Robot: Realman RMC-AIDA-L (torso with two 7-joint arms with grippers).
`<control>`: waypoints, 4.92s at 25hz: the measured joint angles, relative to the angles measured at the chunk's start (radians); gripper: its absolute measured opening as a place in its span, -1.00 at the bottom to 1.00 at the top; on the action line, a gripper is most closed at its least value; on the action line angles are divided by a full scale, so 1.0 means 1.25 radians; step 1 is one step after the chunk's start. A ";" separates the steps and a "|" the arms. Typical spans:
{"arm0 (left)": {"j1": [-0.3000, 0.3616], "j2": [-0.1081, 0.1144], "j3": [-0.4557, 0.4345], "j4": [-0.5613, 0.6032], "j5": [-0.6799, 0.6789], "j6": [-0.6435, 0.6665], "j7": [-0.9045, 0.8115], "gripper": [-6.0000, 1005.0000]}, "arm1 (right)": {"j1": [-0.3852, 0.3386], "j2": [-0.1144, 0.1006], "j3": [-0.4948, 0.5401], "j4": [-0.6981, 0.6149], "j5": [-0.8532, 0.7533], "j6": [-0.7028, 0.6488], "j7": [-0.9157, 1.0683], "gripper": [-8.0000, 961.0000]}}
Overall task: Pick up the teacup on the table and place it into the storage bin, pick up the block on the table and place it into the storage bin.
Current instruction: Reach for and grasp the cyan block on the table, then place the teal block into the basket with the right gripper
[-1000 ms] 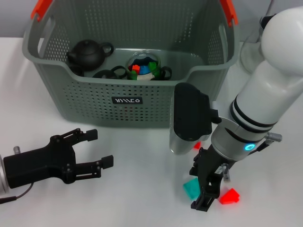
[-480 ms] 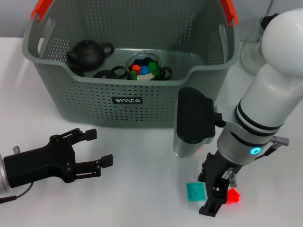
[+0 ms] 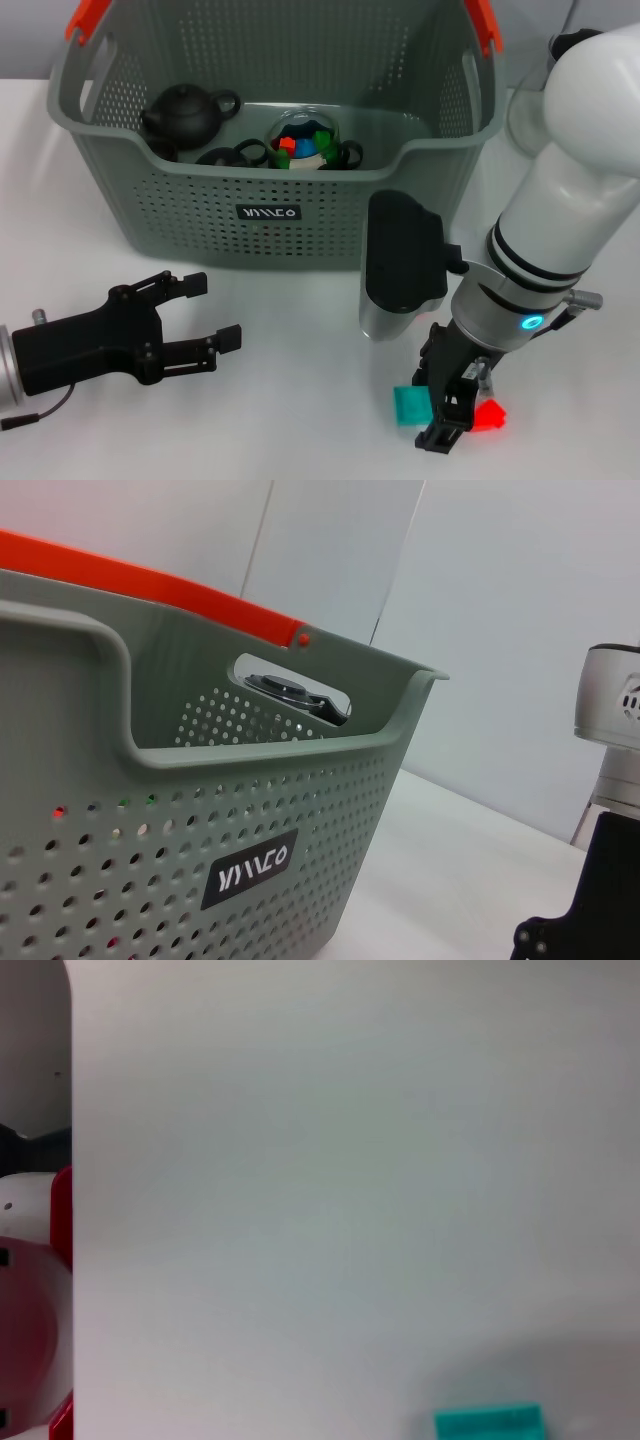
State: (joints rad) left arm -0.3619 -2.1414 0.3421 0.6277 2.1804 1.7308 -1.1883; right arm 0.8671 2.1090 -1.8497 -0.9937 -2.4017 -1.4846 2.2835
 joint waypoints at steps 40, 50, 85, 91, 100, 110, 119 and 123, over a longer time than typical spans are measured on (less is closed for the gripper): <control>-0.002 0.000 0.000 0.000 0.003 -0.020 -0.019 0.86 | -0.012 -0.002 0.048 -0.047 0.000 -0.045 0.063 -0.02; -0.001 0.000 0.000 0.000 0.004 -0.029 -0.019 0.86 | -0.007 0.001 0.010 -0.046 0.004 -0.026 0.065 0.42; 0.001 0.000 0.001 -0.009 0.007 -0.051 -0.019 0.86 | -0.018 0.001 -0.060 -0.035 0.003 0.027 0.088 0.19; 0.001 0.000 0.001 -0.009 0.007 -0.051 -0.019 0.86 | -0.020 0.001 -0.069 -0.037 0.001 0.023 0.080 0.08; 0.002 0.000 0.001 -0.009 0.007 -0.050 -0.019 0.86 | -0.093 -0.007 0.048 -0.212 0.010 -0.044 0.064 -0.11; -0.003 0.001 0.001 -0.009 0.002 -0.069 -0.030 0.86 | -0.245 -0.011 0.591 -0.186 0.415 -0.216 -0.269 -0.11; -0.019 0.001 0.001 -0.009 -0.001 -0.071 -0.054 0.86 | -0.249 -0.008 0.855 0.066 0.676 -0.218 -0.587 -0.11; -0.024 0.001 0.001 -0.009 -0.001 -0.071 -0.067 0.86 | -0.222 -0.009 0.855 0.108 0.753 -0.172 -0.673 -0.11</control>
State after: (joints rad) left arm -0.3923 -2.1399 0.3437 0.6167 2.1797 1.6418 -1.2724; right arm 0.5897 2.0974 -0.7812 -0.8586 -1.4603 -1.7002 1.4423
